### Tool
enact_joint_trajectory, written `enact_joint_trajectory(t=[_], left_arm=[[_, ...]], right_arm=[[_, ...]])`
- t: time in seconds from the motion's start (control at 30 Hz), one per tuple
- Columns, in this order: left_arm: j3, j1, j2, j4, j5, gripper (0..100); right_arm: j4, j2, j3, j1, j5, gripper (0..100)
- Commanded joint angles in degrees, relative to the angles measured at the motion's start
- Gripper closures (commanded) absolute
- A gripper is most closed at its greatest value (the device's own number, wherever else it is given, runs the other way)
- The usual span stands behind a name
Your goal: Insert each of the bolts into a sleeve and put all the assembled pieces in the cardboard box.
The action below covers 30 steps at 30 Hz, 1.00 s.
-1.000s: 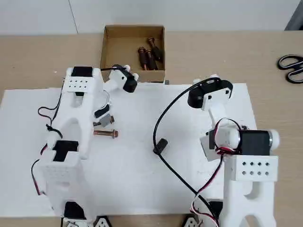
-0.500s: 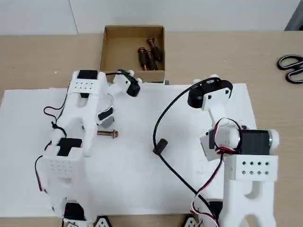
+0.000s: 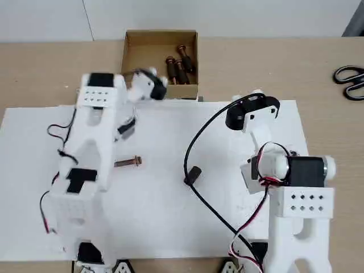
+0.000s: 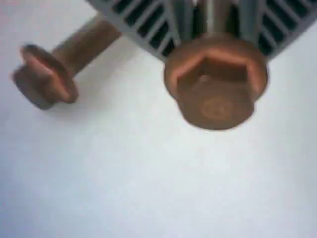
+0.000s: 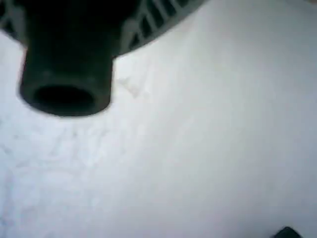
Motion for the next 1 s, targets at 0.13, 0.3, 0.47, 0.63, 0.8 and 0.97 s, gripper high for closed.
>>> enact_joint_trajectory(t=[0.13, 0.3, 0.47, 0.63, 0.8, 0.97], left_arm=[[-2.6, 0.0, -18.7, 1.5, 15.7, 99], [1.5, 0.4, -27.3, 1.6, 20.1, 99], [10.0, 0.6, -38.9, 0.3, 20.9, 99], [27.0, 4.9, -52.7, -6.9, 30.6, 99], [47.3, 7.6, -68.5, -21.2, 36.7, 99], [65.1, 7.6, -84.6, -33.7, 44.7, 99]], right_arm=[[0.0, -6.8, -1.7, 0.0, -6.2, 99.5], [-0.9, -14.2, -1.5, 0.1, -5.6, 99.5], [-5.7, -19.9, -1.4, 0.3, -11.6, 99.5], [-11.3, -24.6, 4.9, 0.0, -19.9, 99.5], [-19.1, -29.9, 15.0, -1.0, -20.0, 99.5], [-25.5, -34.9, 25.8, -10.9, -20.2, 99.5]])
